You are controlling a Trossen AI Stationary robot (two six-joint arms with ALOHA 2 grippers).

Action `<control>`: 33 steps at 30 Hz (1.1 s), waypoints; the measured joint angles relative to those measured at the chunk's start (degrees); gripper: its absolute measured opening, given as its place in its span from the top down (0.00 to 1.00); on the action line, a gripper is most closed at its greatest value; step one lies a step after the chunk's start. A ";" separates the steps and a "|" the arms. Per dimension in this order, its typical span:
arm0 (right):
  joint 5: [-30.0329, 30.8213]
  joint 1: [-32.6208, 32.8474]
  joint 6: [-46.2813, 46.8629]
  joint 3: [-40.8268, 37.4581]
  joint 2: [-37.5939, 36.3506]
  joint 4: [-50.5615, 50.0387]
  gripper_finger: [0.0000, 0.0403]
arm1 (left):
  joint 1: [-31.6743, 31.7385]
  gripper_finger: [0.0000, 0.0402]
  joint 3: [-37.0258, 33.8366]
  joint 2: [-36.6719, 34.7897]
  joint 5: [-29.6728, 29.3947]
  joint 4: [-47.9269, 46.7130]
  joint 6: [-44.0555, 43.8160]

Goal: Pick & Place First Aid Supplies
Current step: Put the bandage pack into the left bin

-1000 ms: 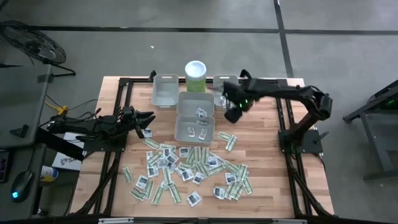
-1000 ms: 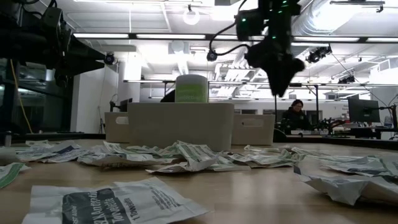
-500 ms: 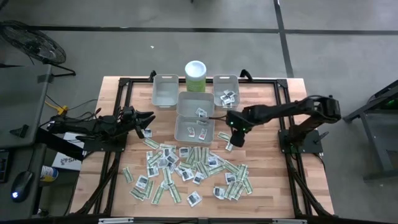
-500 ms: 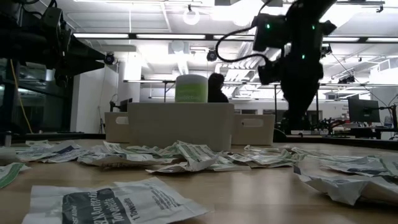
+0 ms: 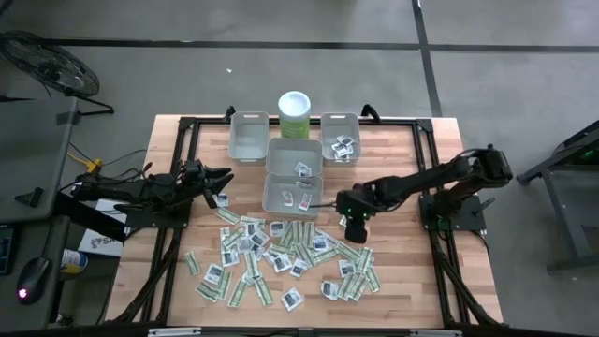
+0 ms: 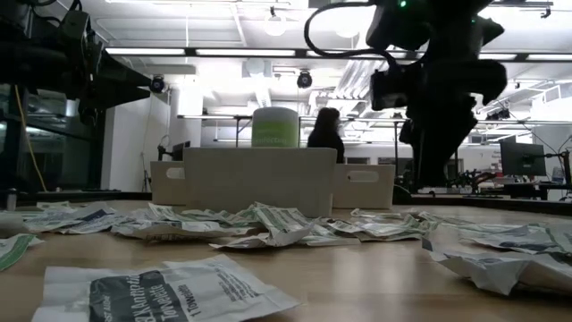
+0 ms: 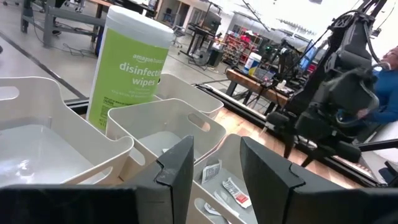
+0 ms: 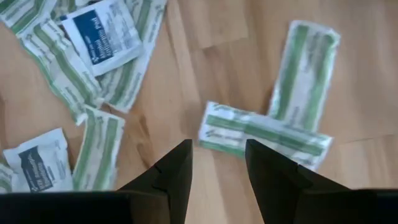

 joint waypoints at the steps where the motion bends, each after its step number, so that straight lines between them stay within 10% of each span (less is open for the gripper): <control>1: 0.32 0.68 0.76 0.01 0.25 0.53 0.65 | 0.01 0.67 0.00 0.01 0.00 0.00 0.00; 26: 8.81 4.30 13.46 0.36 10.77 4.94 0.65 | 0.02 0.67 -0.02 0.01 -0.02 0.00 -0.01; 33: 8.64 4.25 16.82 0.30 11.18 4.61 0.79 | 0.01 0.67 0.00 0.00 0.00 0.00 -0.02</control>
